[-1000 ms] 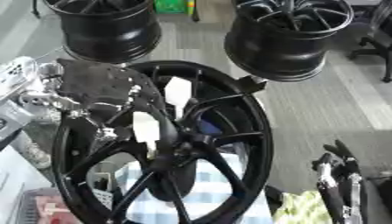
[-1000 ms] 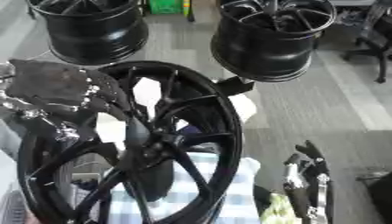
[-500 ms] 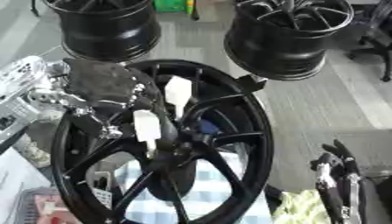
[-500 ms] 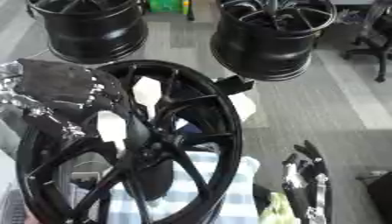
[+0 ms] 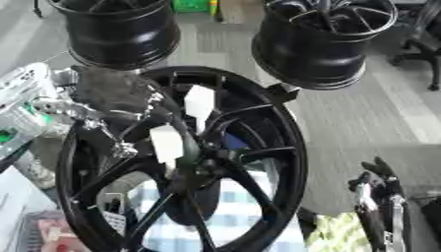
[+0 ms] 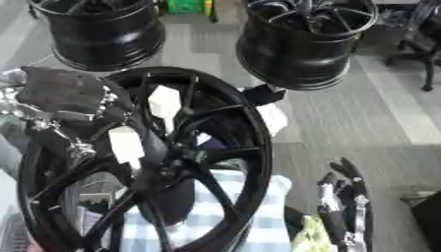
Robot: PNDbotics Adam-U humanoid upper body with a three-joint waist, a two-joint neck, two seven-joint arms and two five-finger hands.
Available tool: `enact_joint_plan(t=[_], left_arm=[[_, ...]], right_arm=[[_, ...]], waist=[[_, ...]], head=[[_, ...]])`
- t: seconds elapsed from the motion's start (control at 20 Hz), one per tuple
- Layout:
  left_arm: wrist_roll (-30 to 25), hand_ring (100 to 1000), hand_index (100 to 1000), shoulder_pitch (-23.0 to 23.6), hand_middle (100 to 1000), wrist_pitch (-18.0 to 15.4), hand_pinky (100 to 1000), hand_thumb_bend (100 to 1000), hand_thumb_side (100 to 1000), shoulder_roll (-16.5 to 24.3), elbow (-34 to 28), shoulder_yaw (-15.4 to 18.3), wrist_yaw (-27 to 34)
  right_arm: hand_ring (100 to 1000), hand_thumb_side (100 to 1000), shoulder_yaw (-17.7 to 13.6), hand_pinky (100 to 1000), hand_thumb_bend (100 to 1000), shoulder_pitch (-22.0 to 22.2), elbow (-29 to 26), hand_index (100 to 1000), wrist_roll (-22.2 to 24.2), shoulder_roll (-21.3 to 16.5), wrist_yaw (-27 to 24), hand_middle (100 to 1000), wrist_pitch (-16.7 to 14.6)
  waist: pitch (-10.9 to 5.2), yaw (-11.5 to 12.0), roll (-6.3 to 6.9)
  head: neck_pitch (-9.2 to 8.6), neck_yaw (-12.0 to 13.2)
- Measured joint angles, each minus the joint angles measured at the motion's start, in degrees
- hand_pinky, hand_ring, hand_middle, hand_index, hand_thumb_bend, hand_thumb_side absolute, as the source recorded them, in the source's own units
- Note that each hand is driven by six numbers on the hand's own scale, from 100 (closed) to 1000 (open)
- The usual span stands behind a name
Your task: Pull the pin out of the wheel hub.
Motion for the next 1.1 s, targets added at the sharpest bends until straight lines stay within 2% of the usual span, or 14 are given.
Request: enact_joint_plan(t=[0.45,0.65,0.7,0.8,0.85,0.9,1.1], left_arm=[[-2.1,623,536,-1.9,450,2.1,797,100,115,0.1,-1.5,2.0,7.1],[-3.0,657,573,-2.5,486,3.0,807,100,100,0.3,-1.8,3.2,9.3],[-3.1,736,637,-2.5,564,3.1,827,100,100,0.5,-1.9,3.2,9.4],[-3.2,827,745,-2.5,736,3.2,858,100,100,0.5,-1.9,3.1,9.4],[-3.2,832,752,-2.5,744,3.2,861,100,100,0.6,-1.9,2.8,9.3],[-3.1,871,816,-2.5,807,3.1,879,133,100,0.6,-1.9,2.5,9.1],[-2.6,890,851,-2.5,837,2.6,888,176,100,0.6,-1.8,0.7,7.5]], right_arm=[[540,549,0.0,519,100,0.0,0.0,895,0.0,0.0,0.0,732,0.0],[540,548,0.0,520,100,0.0,0.0,895,0.0,0.0,0.0,732,0.0],[540,549,0.0,520,100,0.0,0.0,895,0.0,0.0,0.0,732,0.0],[540,549,0.0,519,100,0.0,0.0,895,0.0,0.0,0.0,732,0.0],[540,549,0.0,519,100,0.0,0.0,895,0.0,0.0,0.0,732,0.0],[540,549,0.0,519,100,0.0,0.0,895,0.0,0.0,0.0,732,0.0],[540,550,0.0,520,100,0.0,0.2,895,0.0,0.0,0.0,732,0.0]], waist=[[0.00,0.3,0.08],[-0.02,0.4,0.14],[-0.02,0.4,0.14],[-0.02,0.4,0.14],[-0.02,0.4,0.14],[-0.02,0.3,0.14],[-0.02,0.2,0.18]], head=[[-0.01,-0.1],[-0.01,-0.1],[-0.02,-0.1],[-0.02,-0.1],[-0.02,-0.2],[-0.02,-0.2],[-0.02,-0.1]])
